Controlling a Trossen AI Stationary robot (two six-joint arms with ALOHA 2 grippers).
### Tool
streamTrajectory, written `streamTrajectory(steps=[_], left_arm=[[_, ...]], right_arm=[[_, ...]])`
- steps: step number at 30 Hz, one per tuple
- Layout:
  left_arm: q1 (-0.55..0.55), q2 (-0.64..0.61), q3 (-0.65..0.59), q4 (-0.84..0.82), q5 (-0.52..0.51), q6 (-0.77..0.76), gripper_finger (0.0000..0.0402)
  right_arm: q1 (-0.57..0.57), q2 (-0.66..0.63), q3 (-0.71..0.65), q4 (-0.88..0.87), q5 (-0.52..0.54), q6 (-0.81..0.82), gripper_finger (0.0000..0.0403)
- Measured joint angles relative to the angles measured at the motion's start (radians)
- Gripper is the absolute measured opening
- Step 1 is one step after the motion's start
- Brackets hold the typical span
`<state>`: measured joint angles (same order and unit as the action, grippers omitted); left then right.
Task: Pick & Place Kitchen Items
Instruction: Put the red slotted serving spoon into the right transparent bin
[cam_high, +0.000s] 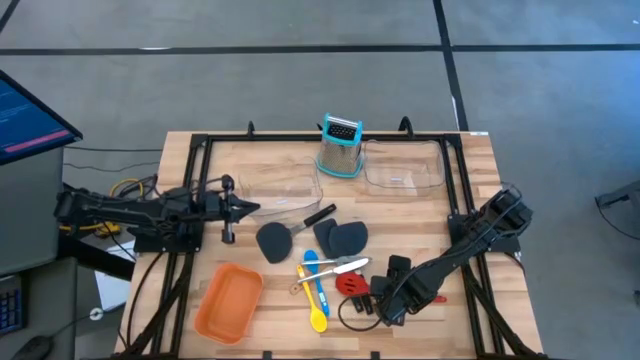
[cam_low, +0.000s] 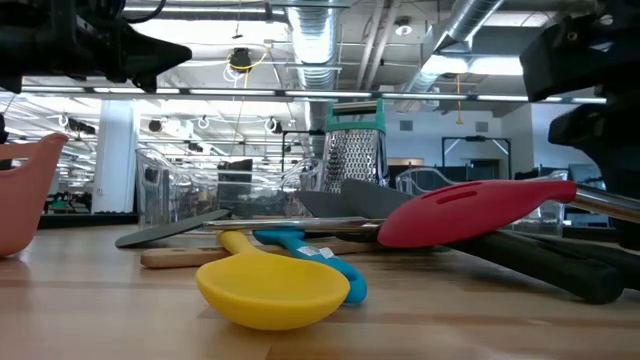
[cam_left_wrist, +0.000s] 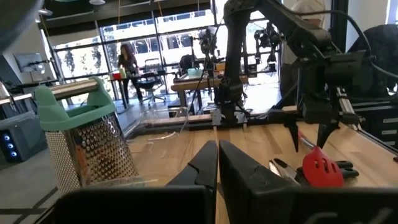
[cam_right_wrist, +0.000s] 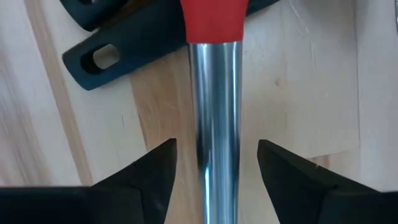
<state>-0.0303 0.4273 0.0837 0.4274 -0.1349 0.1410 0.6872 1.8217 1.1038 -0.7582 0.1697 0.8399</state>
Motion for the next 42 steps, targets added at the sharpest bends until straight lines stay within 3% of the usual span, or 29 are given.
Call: streamTrajectory(steps=[13, 22, 28, 33, 42], left_arm=[[0.0, 0.057, 0.0, -0.001, -0.005, 0.0, 0.0002], [0.0, 0.06, 0.0, 0.0, -0.004, -0.001, 0.0002], [0.0, 0.06, 0.0, 0.0, -0.003, -0.001, 0.0002], [0.0, 0.06, 0.0, 0.0, -0.003, -0.001, 0.0002], [0.0, 0.06, 0.0, 0.0, 0.001, -0.014, 0.0002]], right_arm=[[0.0, -0.003, 0.0, 0.004, 0.016, -0.001, 0.0068], [0.0, -0.025, 0.003, -0.002, 0.011, 0.014, 0.0067], [0.001, -0.117, 0.075, -0.089, 0.02, 0.002, 0.0067], [0.015, -0.219, 0.159, -0.215, 0.152, -0.009, 0.0067], [0.098, -0.384, 0.221, -0.247, 0.606, -0.086, 0.0067]])
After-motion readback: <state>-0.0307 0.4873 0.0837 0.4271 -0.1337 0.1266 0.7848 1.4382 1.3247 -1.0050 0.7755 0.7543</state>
